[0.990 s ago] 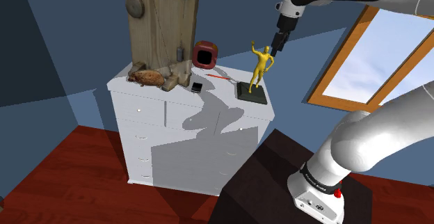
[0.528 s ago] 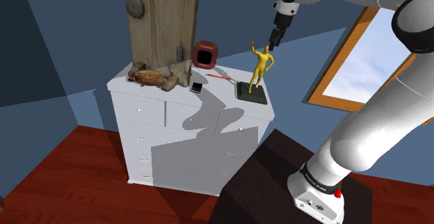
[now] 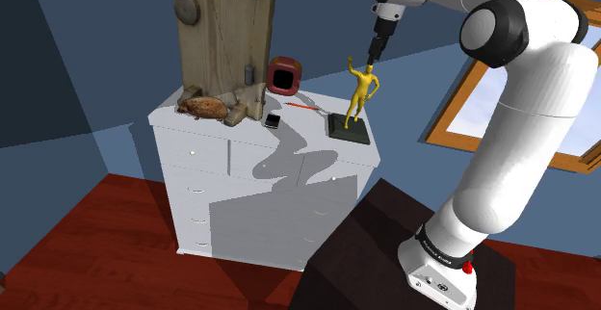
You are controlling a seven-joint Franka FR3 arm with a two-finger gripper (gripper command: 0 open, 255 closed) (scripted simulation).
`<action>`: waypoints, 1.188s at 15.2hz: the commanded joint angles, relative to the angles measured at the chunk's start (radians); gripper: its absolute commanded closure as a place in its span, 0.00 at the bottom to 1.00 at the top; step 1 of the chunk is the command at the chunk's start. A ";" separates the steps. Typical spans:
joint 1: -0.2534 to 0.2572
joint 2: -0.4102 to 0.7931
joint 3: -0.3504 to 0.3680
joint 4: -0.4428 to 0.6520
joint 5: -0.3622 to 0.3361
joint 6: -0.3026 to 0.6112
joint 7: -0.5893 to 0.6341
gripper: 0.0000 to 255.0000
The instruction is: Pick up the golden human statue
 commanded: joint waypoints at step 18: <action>-0.030 0.086 0.005 -0.010 0.047 0.084 -0.043 1.00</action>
